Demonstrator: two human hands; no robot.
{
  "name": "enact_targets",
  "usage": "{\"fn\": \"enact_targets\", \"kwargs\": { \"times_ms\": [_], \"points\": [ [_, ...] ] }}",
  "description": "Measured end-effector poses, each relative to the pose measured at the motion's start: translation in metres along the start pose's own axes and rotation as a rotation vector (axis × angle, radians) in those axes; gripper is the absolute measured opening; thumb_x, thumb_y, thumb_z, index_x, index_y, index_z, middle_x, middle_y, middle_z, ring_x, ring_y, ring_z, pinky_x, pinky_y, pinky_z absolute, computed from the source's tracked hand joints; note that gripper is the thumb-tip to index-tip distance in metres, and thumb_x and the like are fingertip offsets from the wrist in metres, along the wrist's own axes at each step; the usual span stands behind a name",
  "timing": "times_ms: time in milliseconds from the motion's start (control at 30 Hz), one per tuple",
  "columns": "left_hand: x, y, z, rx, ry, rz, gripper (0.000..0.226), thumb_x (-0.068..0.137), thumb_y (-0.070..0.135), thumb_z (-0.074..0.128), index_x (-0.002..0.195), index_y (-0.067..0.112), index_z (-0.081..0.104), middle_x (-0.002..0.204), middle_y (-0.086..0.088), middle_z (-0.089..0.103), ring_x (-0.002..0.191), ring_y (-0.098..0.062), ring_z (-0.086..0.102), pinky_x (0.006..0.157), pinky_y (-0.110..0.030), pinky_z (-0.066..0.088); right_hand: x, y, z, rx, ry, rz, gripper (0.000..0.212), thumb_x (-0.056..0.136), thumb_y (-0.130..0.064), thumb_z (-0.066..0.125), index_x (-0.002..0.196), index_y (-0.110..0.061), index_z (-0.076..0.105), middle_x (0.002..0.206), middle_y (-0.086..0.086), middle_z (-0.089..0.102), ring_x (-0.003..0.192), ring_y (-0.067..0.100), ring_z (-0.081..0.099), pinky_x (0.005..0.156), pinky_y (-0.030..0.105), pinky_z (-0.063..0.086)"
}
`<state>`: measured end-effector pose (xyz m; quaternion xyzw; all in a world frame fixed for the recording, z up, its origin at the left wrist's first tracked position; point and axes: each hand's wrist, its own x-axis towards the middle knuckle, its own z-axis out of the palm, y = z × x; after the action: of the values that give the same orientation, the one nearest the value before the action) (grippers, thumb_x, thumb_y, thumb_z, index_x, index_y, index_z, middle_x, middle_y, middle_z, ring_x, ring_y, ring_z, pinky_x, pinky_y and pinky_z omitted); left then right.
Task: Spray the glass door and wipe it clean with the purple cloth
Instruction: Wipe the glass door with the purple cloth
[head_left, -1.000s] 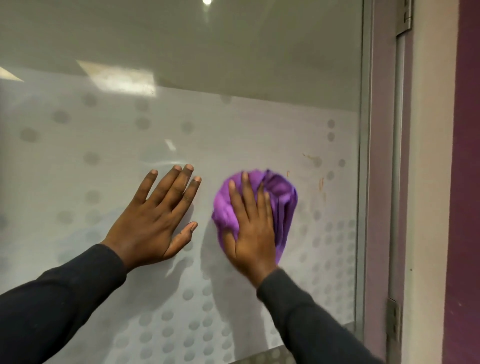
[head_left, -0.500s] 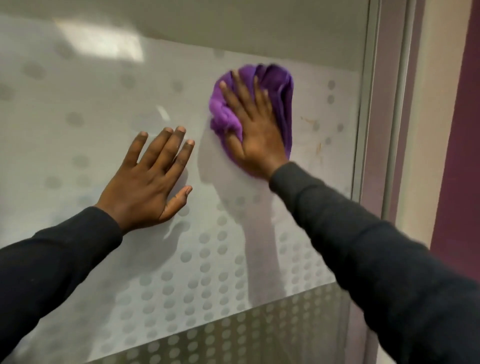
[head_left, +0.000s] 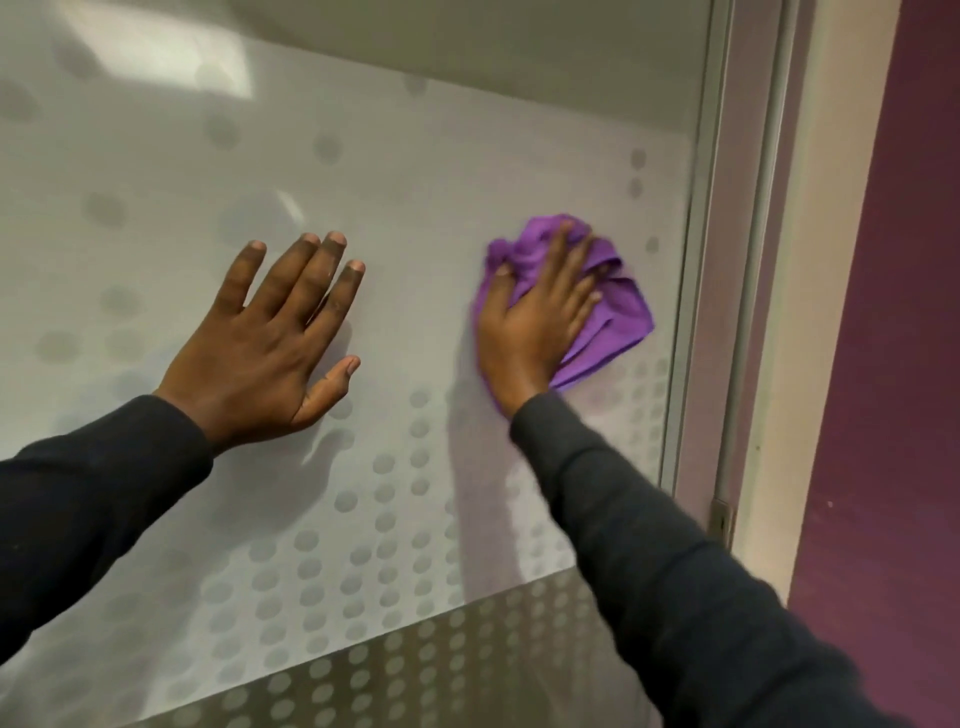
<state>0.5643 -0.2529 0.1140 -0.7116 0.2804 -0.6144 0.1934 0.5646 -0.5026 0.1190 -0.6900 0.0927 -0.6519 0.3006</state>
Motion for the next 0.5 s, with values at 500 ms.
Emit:
{"fn": "enact_targets", "kwargs": {
  "times_ms": [500],
  "points": [
    [0.0,0.001,0.002,-0.002,0.052,-0.012,0.08,0.099,0.053,0.029,0.16,0.003,0.019,0.167,-0.023,0.016,0.152,-0.04,0.023,0.121,-0.059,0.018,0.061,0.093,-0.019,-0.005,0.019,0.019,0.077,0.097,-0.058,0.031,0.163,-0.021,0.017,0.171,0.002,0.015,0.156,0.034,0.018,0.123,0.06,0.016]
  ]
}}
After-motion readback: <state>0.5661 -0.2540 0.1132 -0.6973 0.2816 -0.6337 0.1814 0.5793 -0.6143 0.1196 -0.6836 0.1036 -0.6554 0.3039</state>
